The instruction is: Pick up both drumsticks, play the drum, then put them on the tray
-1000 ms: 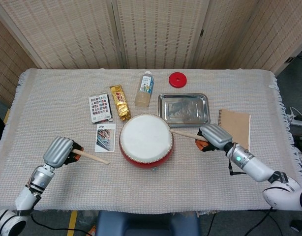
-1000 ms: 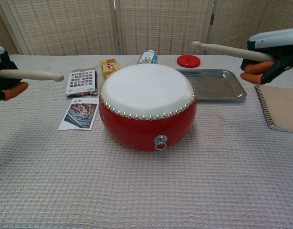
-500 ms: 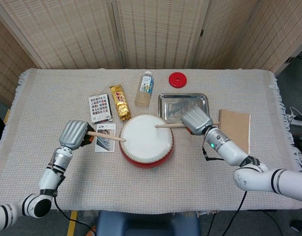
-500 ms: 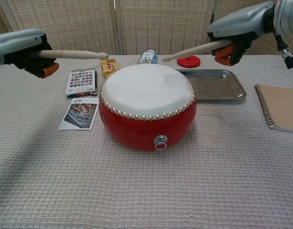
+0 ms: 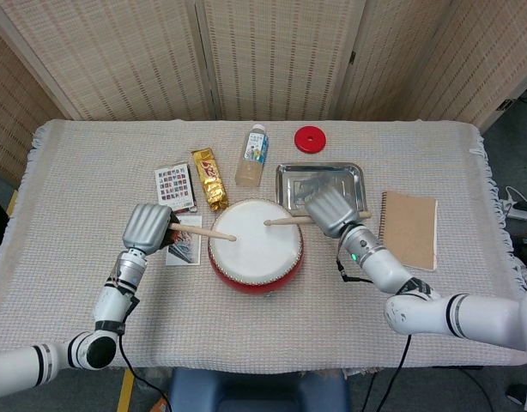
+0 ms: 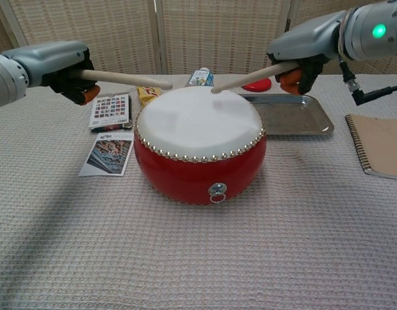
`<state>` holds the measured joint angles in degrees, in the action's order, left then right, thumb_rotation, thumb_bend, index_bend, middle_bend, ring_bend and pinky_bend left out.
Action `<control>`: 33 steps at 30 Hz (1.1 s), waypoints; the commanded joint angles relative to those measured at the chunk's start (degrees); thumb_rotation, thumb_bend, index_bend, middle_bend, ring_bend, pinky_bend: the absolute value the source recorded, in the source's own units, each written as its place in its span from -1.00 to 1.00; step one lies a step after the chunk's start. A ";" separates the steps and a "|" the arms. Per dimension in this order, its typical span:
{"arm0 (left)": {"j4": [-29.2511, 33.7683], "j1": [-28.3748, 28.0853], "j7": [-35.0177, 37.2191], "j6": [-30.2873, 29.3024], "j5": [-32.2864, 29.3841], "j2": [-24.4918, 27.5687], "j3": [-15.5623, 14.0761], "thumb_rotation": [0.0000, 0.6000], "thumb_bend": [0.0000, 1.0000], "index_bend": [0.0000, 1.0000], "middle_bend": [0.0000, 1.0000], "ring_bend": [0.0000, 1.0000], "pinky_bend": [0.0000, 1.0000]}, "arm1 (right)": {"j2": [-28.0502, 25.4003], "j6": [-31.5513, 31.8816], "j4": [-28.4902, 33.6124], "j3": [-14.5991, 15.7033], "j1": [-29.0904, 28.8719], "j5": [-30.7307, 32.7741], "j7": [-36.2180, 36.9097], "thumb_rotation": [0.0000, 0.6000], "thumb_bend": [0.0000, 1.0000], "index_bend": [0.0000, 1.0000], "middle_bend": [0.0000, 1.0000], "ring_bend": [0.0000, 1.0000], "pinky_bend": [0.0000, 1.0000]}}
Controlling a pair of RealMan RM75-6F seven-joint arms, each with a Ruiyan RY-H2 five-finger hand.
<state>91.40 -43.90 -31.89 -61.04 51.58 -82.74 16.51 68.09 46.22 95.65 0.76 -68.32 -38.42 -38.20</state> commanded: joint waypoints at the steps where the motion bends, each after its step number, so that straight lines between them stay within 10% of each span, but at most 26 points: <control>1: -2.51 -1.77 -4.73 -1.20 -2.22 -2.50 -1.49 1.00 0.16 1.00 1.00 1.00 1.00 | -3.61 1.14 4.13 -3.27 1.90 -4.17 5.79 1.00 0.23 1.00 1.00 0.98 1.00; 16: -0.32 -1.75 -5.72 -7.05 -2.18 -3.02 -0.54 1.00 0.16 1.00 1.00 1.00 1.00 | 2.15 -3.98 -1.34 1.70 0.59 -0.24 1.03 1.00 0.23 1.00 1.00 0.98 1.00; 33: -5.32 -3.16 -10.13 -7.40 -2.40 -7.32 -3.48 1.00 0.16 1.00 1.00 1.00 1.00 | -2.42 -2.49 4.34 -1.18 1.94 -4.01 5.14 1.00 0.24 1.00 1.00 0.98 1.00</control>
<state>85.41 -47.27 -43.26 -67.30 48.40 -90.26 12.64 64.84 44.61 100.97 -1.39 -66.02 -43.47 -31.70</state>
